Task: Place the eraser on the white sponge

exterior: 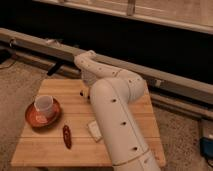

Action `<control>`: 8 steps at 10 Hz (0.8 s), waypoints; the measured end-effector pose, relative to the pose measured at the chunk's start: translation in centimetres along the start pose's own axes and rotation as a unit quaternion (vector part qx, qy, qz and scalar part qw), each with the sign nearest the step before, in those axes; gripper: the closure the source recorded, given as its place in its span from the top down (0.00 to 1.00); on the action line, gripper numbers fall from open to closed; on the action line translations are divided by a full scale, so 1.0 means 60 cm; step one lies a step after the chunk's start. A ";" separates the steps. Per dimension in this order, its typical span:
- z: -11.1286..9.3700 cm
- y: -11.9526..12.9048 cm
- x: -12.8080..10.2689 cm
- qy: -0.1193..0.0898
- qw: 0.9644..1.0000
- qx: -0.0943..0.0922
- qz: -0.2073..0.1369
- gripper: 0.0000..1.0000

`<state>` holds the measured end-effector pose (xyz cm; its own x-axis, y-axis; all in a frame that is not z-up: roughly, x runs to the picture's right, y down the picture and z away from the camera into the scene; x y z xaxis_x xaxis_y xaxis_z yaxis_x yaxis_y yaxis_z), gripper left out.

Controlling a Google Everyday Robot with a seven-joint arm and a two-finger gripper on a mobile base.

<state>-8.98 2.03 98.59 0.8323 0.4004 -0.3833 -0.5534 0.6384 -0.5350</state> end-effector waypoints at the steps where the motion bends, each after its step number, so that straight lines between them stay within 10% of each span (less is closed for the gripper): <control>1: 0.008 0.001 -0.001 0.002 1.000 -0.001 0.000 0.80; 5: 0.023 0.001 0.001 0.016 1.000 -0.001 0.001 0.77; 8: 0.027 0.008 -0.003 0.021 1.000 -0.006 -0.003 0.47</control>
<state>-9.34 3.33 99.60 0.8338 0.3678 -0.4117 -0.5488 0.6328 -0.5462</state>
